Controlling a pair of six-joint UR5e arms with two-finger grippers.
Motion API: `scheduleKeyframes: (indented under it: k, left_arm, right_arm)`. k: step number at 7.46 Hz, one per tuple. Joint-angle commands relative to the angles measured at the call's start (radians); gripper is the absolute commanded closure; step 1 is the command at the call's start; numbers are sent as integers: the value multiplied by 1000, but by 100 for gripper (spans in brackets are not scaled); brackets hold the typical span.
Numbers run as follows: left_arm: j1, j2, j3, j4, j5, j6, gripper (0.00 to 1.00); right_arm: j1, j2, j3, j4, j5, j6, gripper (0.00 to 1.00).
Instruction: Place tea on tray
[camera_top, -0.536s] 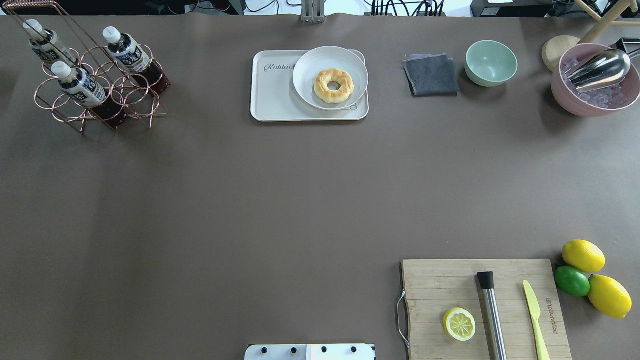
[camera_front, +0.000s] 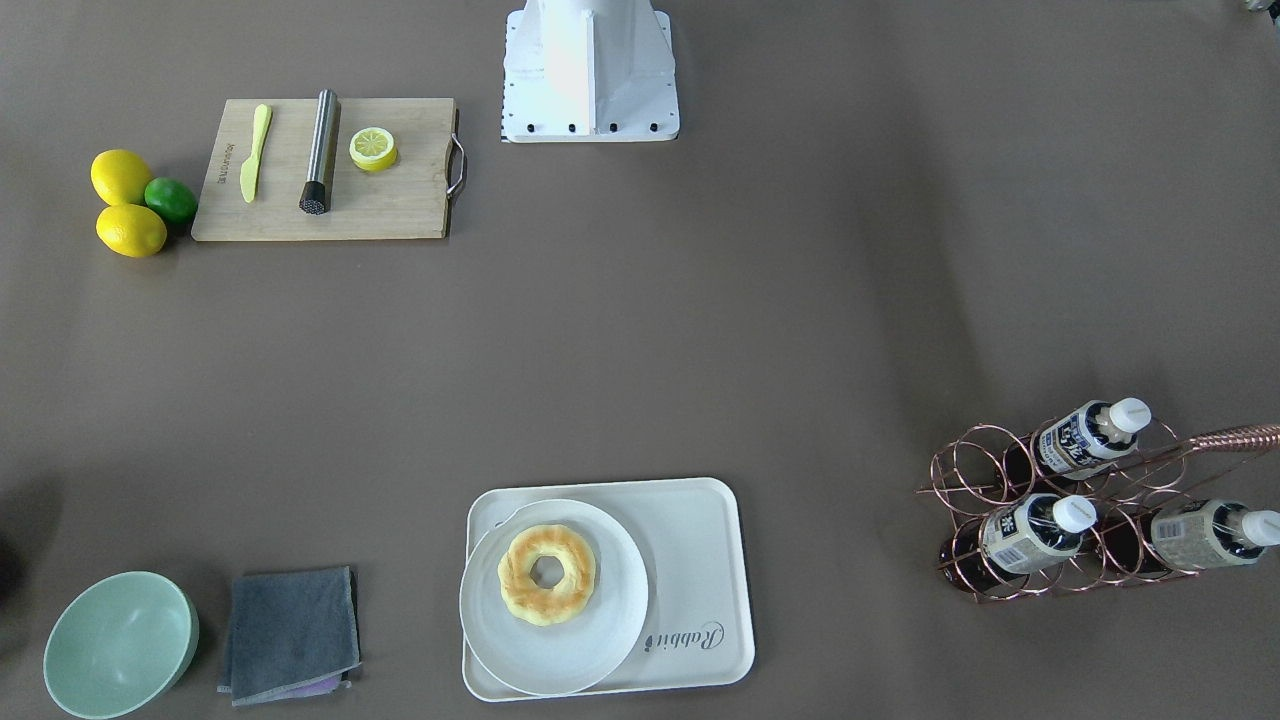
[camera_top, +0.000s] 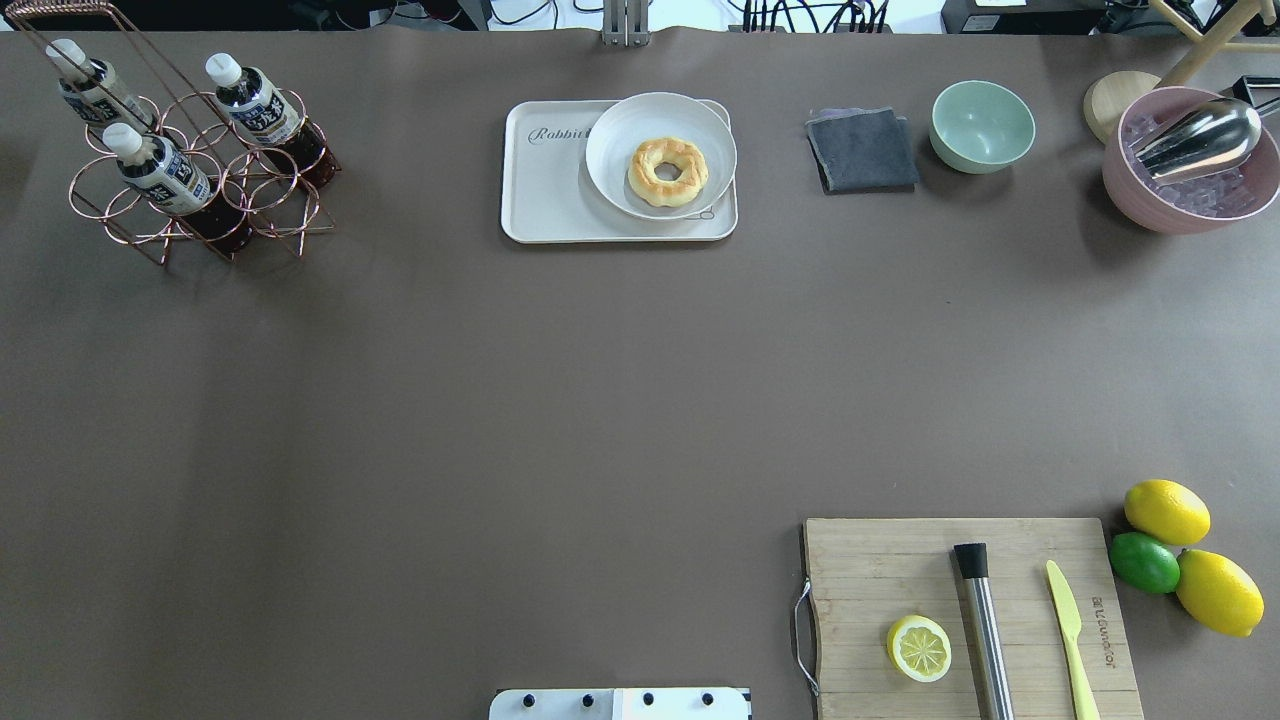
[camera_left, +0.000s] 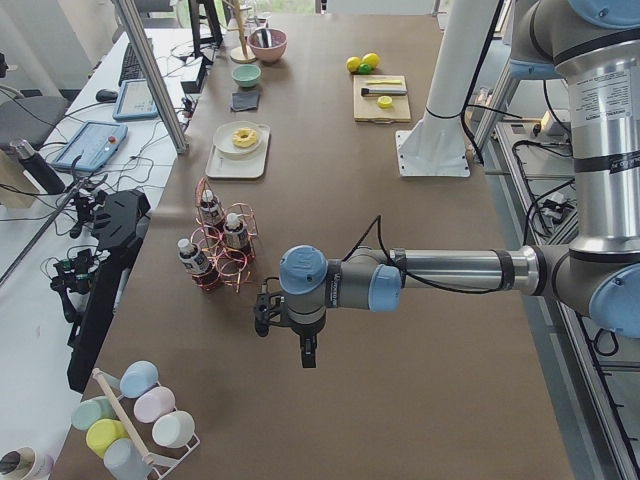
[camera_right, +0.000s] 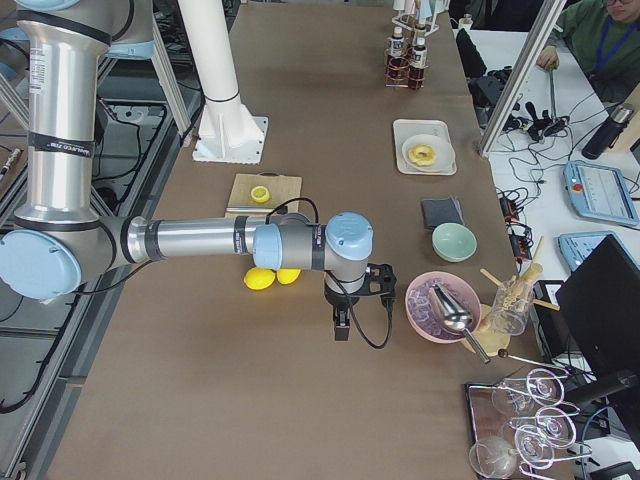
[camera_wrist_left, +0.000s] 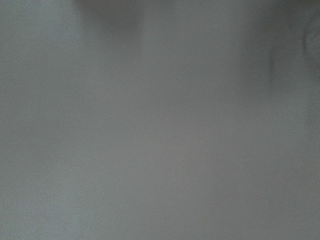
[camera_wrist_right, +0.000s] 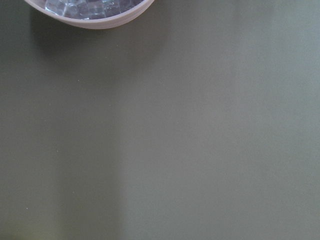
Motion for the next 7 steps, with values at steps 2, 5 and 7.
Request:
scheduleKeyframes:
  k: [2, 5, 7]
  left_arm:
    - [1, 0, -1, 0, 2, -2, 1]
    - [2, 22, -11, -1, -5, -3, 1]
    - [1, 14, -16, -1, -5, -9, 1]
  right_arm:
    - [0, -1, 0, 0, 0, 0, 0]
    - [0, -5, 0, 0, -2, -2, 0]
    - [0, -8, -1, 0, -2, 0, 0]
